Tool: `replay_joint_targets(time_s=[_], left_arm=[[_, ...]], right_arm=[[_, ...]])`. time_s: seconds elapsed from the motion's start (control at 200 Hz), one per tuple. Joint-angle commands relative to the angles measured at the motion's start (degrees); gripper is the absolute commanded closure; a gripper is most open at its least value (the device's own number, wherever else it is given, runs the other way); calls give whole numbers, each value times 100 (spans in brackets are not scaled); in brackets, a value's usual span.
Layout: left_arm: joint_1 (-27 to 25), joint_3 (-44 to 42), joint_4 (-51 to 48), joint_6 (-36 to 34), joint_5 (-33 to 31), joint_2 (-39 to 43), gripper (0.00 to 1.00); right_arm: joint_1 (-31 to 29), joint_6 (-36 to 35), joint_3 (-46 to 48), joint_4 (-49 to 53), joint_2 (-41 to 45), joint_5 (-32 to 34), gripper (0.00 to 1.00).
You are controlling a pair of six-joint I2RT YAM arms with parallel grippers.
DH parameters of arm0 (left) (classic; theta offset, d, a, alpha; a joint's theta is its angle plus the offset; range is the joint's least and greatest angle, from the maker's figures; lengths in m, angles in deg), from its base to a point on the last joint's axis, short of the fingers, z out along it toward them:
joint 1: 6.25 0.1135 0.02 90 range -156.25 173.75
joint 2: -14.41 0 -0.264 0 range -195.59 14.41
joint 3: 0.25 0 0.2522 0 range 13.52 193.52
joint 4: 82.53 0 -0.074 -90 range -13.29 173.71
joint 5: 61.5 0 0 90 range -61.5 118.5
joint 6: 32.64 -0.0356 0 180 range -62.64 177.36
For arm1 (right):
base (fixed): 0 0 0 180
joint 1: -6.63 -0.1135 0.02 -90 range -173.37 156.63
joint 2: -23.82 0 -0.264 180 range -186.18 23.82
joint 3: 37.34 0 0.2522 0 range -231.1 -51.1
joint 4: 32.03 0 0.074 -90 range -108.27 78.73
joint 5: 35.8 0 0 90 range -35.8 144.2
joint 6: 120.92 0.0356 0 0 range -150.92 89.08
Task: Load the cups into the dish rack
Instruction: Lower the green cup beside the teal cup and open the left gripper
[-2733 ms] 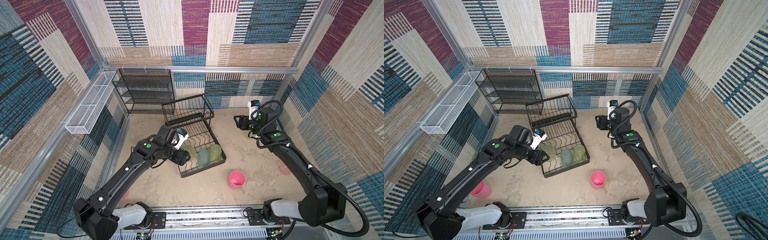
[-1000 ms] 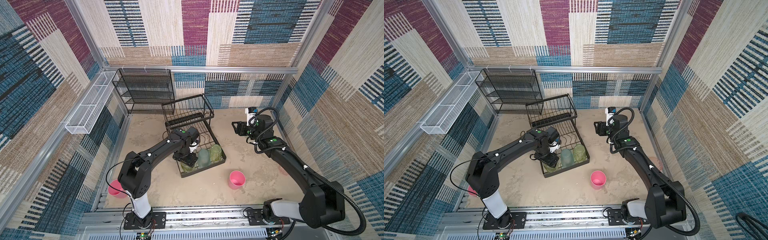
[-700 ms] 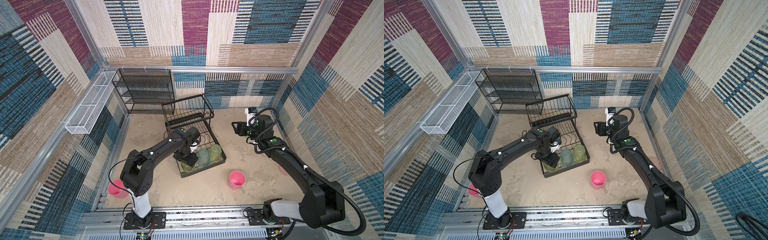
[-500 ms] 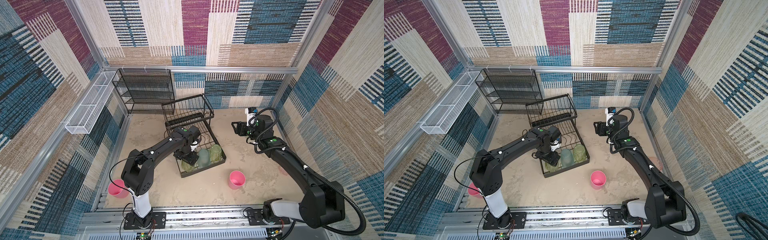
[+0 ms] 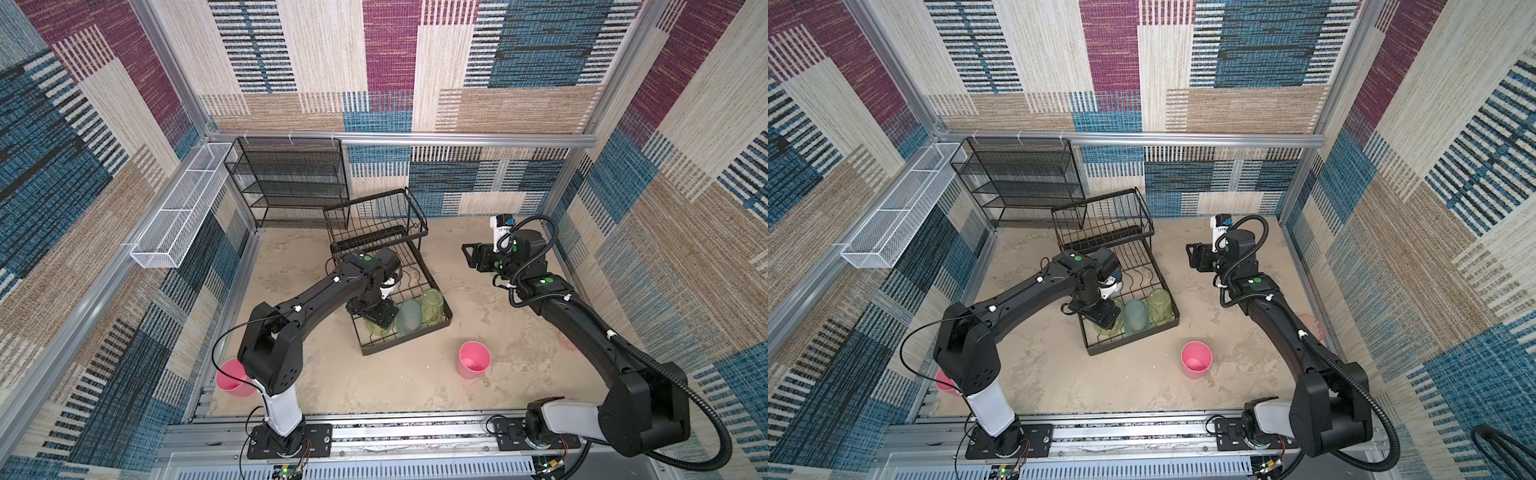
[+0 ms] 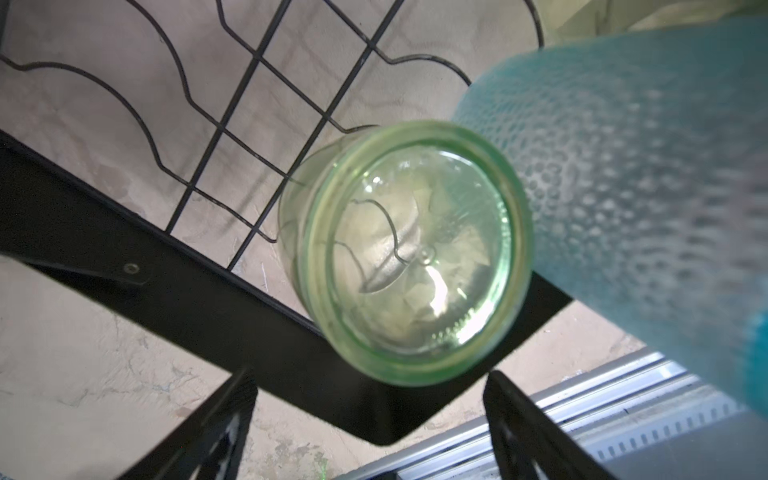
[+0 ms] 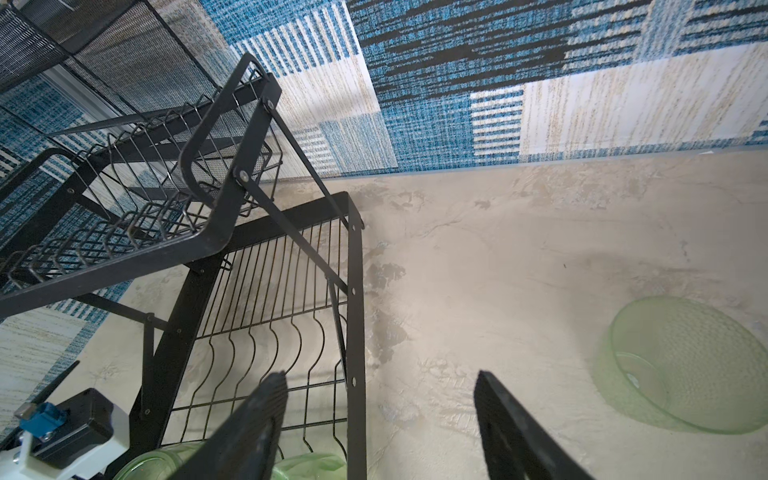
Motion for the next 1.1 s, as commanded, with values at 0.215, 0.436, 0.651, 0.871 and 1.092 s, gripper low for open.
replay_joint_targets(time_s=[0.215,0.436,0.651,0.871,1.092], left_arm=[[23,124,-126,70,-156,478,12],[49,175,-60,257,-164,660,12],[49,305,72,378,-335,381,13],[49,528,87,373,-560,-63,14],[58,353,96,416,-834,-20,14]], right_arm=[[8,39,-53,-136,8,-63,26],[-4,85,-76,-111,31,-80,25],[-14,94,-97,-40,106,-125,26],[-15,111,-123,-12,176,-162,25],[-23,111,-89,-17,231,-143,25]])
